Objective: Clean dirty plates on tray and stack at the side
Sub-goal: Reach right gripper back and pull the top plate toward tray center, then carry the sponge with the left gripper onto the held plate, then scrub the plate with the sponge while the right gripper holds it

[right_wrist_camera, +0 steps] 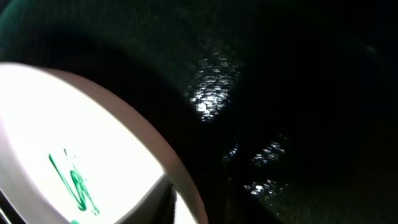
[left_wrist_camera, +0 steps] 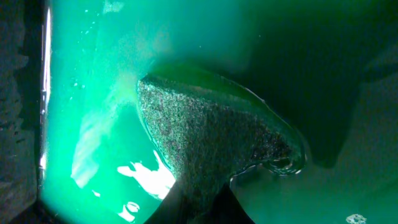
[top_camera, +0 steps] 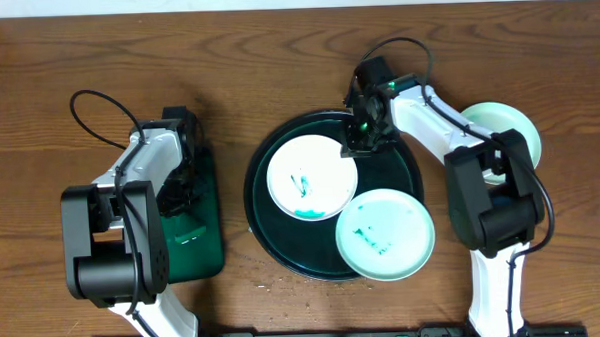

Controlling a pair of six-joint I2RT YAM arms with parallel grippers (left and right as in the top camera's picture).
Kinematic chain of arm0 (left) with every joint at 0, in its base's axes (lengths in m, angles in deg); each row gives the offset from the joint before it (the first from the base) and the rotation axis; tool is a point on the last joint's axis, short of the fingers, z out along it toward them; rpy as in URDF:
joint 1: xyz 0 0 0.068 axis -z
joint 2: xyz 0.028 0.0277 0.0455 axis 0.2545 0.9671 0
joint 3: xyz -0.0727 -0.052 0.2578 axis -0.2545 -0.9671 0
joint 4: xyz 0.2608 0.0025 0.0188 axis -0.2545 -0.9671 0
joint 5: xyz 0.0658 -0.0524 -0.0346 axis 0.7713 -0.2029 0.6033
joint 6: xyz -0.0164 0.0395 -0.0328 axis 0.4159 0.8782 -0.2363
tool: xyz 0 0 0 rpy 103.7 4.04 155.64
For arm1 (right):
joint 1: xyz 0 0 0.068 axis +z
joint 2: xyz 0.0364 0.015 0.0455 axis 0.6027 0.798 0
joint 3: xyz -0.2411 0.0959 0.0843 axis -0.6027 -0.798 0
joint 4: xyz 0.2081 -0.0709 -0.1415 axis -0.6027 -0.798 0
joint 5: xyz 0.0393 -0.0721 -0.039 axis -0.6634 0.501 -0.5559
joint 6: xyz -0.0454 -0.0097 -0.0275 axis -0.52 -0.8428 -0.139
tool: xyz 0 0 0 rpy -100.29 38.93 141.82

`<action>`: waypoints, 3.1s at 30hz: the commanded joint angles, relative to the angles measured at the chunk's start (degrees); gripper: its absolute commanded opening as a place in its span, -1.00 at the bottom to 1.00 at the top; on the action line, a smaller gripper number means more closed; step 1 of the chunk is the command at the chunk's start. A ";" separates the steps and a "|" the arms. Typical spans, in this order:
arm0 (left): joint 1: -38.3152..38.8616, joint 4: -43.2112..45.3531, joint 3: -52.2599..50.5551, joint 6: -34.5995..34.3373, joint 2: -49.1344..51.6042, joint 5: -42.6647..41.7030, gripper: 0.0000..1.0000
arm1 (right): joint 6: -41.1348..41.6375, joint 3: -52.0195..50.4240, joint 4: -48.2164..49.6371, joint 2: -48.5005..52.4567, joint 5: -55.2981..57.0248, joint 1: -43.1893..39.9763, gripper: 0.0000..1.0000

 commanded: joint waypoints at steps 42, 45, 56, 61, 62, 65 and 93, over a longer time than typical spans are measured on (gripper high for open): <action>14.82 7.02 -0.13 4.63 -20.35 -21.62 -0.86 | -2.95 -1.18 -6.19 -7.04 17.86 5.01 -0.97; 19.12 10.97 -0.13 3.91 -18.53 -22.05 -0.86 | -2.95 -1.18 -6.69 -7.04 17.86 5.07 -0.97; 30.99 26.18 -0.13 -2.08 -2.67 -25.22 -0.85 | -2.51 -1.18 -7.89 -7.04 17.84 5.07 -0.97; 31.80 32.17 -0.13 -4.70 3.63 -32.54 -0.86 | -2.51 -1.18 -7.87 -7.04 17.86 5.44 -0.98; 31.80 33.73 -0.13 -4.98 4.70 -35.50 -0.86 | -2.51 -1.18 -7.89 -7.04 17.86 5.49 -0.98; 31.82 37.99 -0.13 -5.79 6.08 -42.47 -0.86 | -2.49 -1.18 -7.89 -7.04 17.86 5.60 -0.97; 24.37 17.29 0.20 -2.54 6.03 -5.18 -0.85 | -1.46 -1.18 -7.87 -7.04 17.86 5.92 -0.97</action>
